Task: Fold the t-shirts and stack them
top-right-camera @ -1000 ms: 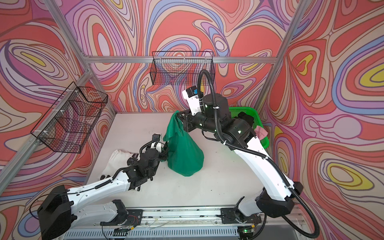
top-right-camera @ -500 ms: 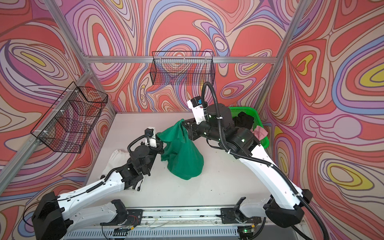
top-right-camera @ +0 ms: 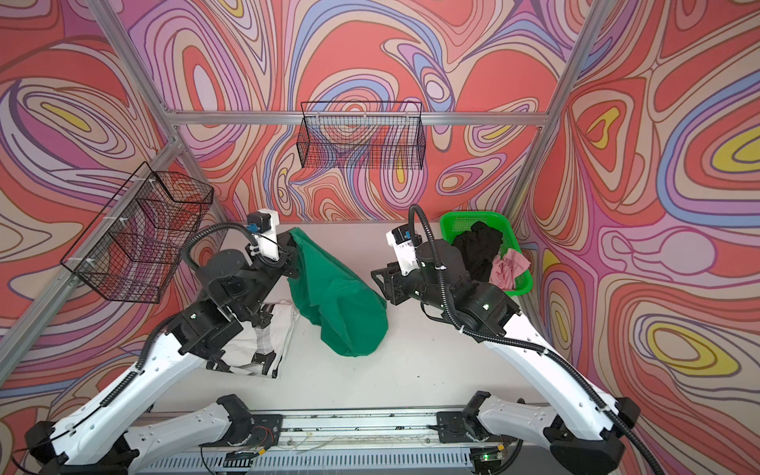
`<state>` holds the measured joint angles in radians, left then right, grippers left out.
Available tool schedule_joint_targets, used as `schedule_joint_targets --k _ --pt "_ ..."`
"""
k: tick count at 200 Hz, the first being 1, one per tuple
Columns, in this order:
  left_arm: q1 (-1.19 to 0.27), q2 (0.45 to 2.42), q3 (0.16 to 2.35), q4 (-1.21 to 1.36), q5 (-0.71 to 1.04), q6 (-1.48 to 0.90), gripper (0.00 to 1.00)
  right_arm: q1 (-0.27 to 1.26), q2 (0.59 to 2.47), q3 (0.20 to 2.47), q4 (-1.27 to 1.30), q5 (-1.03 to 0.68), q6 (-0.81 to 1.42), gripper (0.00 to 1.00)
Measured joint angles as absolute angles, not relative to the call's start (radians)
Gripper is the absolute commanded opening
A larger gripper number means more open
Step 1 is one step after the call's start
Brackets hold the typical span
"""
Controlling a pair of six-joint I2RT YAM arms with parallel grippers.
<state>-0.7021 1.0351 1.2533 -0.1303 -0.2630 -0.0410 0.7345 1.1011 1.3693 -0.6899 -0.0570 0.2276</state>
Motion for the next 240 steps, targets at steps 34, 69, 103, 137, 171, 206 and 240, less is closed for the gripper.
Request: schedule_joint_targets --k 34,69,103,137,171,206,240 --pt "-0.702 1.154 1.500 -0.333 -0.059 0.012 0.00 0.735 1.058 1.369 -0.618 -0.130 0.194 0.75" --pt "-0.704 1.295 1.584 -0.439 0.138 -0.001 0.00 0.735 1.061 1.352 -0.531 -0.158 0.193 0.76" --pt "-0.767 1.418 1.592 -0.482 0.247 -0.007 0.00 0.735 1.005 1.259 -0.508 -0.008 0.227 0.77" --pt "-0.878 1.618 1.609 -0.482 0.310 -0.008 0.00 0.735 0.855 1.253 -0.548 0.273 0.279 0.80" --pt "-0.950 1.835 1.620 -0.488 0.363 -0.026 0.00 0.735 0.704 1.262 -0.593 0.470 0.327 0.83" --pt "-0.976 1.972 1.724 -0.542 0.397 -0.043 0.44 0.735 0.678 1.261 -0.627 0.504 0.334 0.84" --pt "-0.912 1.782 1.631 -0.506 0.388 -0.080 1.00 0.735 0.759 1.238 -0.648 0.425 0.300 0.83"
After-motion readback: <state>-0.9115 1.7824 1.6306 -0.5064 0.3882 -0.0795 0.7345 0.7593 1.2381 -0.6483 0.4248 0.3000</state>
